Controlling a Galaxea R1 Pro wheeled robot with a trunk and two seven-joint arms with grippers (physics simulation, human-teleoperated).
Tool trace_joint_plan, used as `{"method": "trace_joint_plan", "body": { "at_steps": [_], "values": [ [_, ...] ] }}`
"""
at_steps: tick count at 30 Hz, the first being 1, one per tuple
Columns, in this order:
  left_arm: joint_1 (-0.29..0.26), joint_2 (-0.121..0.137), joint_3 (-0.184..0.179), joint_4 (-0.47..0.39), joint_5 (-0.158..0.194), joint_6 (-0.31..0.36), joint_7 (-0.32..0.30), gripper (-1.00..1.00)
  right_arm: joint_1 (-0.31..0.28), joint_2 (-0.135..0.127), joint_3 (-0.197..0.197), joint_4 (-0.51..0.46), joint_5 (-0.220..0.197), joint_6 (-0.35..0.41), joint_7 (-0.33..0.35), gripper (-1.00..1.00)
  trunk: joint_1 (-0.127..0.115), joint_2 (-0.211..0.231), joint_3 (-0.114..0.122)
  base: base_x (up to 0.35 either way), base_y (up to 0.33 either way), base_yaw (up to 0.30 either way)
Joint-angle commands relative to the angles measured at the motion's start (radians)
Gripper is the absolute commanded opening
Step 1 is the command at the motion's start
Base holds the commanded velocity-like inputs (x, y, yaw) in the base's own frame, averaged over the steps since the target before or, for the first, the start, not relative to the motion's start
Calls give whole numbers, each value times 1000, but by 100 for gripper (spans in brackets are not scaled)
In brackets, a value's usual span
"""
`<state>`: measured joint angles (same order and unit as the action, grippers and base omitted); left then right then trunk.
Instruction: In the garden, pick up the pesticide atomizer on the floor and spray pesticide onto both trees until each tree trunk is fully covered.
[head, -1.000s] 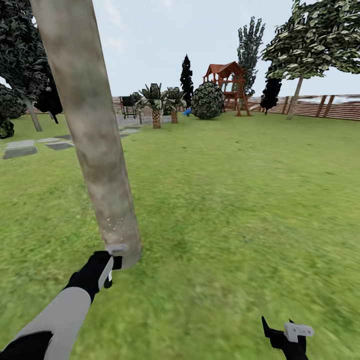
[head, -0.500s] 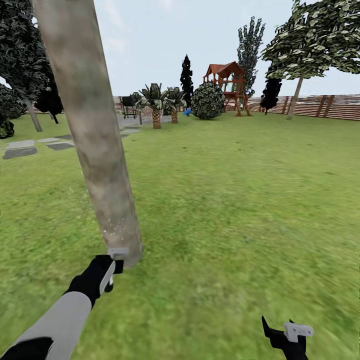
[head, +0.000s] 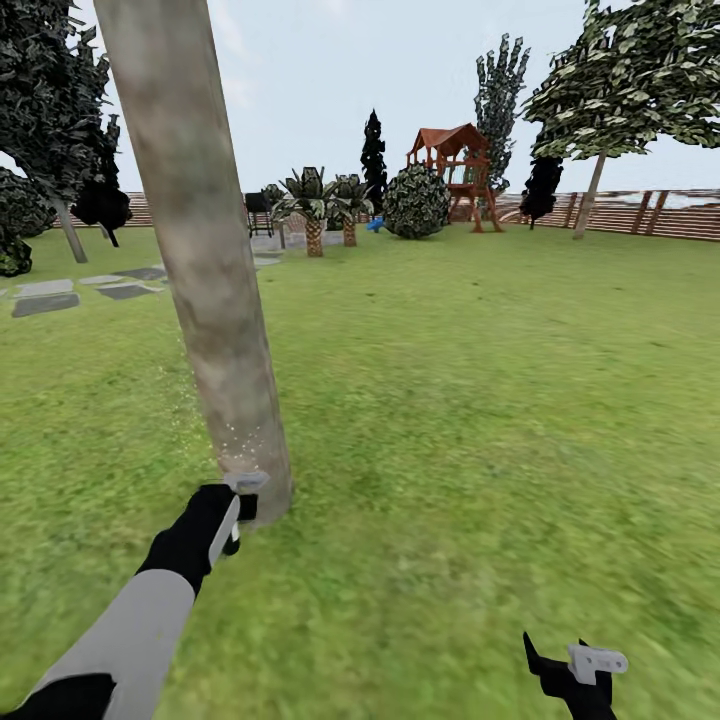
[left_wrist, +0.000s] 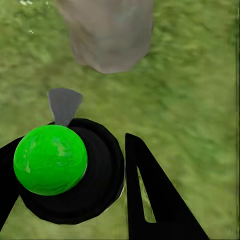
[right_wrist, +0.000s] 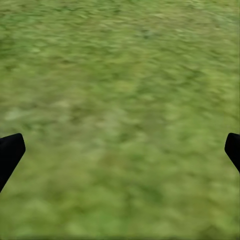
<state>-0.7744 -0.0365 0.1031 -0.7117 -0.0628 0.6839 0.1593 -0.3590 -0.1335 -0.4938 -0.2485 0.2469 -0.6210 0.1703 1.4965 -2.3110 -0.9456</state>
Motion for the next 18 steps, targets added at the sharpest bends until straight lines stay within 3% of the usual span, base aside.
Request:
{"method": "trace_joint_plan", "body": {
  "at_steps": [1,5,8,9,11,15,18],
  "values": [
    [0,-7,0,-34,-3,26,-1,-100,0,0,0,0,0,0,0,100,0,0,0,0,0,0],
    [2,14,2,-104,-5,56,-9,-100,0,0,0,0,0,0,0,100,0,0,0,0,0,0],
    [6,83,7,-120,3,80,-15,-100,0,0,0,0,0,0,0,100,0,0,0,0,0,0],
    [8,93,8,-120,4,82,-22,-100,0,0,0,0,0,0,0,100,0,0,0,0,0,0],
    [10,98,4,-122,4,83,-34,-100,0,0,0,0,0,0,0,100,0,0,0,0,0,0],
    [3,78,1,-132,3,83,-41,-100,0,0,0,0,0,0,0,100,0,0,0,-13,1,0],
    [2,78,0,-152,3,85,-41,-100,0,0,0,0,0,0,0,100,0,0,0,-225,57,0]
  ]
}}
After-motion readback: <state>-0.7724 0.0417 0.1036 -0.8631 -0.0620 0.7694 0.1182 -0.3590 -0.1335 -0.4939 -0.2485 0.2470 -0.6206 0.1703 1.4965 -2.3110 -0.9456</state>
